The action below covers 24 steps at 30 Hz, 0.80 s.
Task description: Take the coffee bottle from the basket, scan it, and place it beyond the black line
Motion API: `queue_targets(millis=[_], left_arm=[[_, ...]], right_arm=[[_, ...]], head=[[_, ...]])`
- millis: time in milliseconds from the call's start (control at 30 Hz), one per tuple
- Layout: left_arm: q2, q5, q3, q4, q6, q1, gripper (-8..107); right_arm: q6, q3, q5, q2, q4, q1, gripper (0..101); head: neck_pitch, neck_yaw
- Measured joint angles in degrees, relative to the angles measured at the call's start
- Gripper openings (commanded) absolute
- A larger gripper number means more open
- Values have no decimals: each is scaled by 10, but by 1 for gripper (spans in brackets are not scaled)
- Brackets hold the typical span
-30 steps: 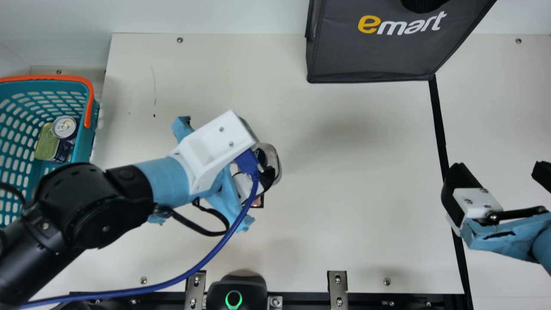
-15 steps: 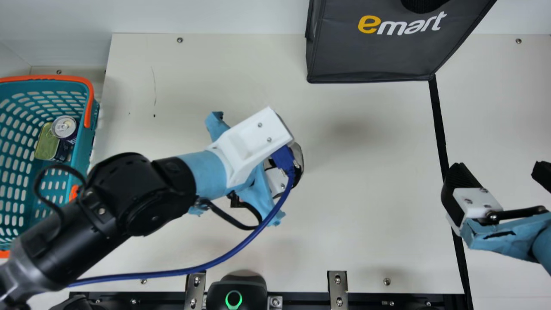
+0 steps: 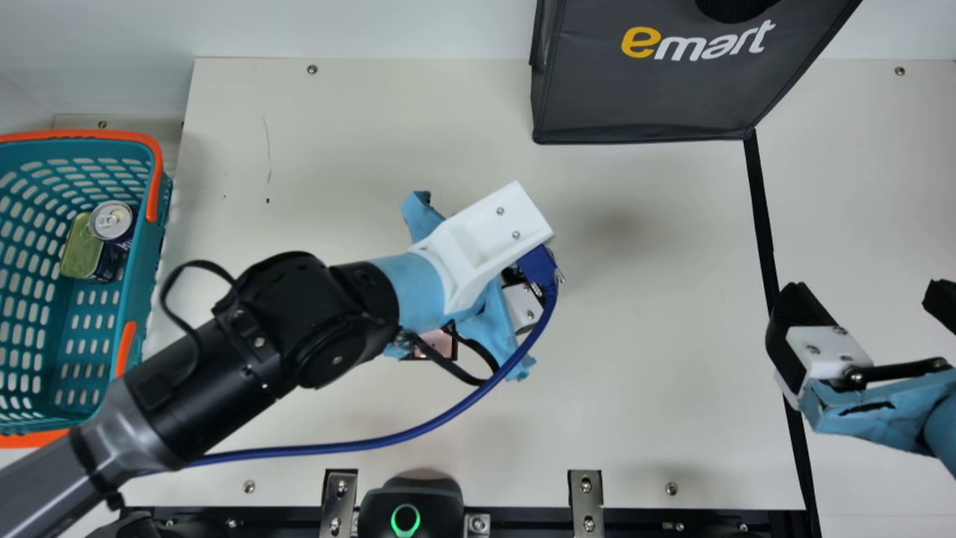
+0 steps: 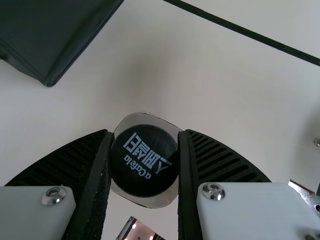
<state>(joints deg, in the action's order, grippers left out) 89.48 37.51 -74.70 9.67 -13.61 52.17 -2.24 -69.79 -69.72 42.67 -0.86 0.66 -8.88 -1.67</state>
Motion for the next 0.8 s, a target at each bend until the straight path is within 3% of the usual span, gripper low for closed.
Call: queue_targets(millis=[800], left_arm=[[66,-42,-10,-6,5,11,10]], right_arm=[[0,0,0,0,0,0,91]], head=[[0,0]])
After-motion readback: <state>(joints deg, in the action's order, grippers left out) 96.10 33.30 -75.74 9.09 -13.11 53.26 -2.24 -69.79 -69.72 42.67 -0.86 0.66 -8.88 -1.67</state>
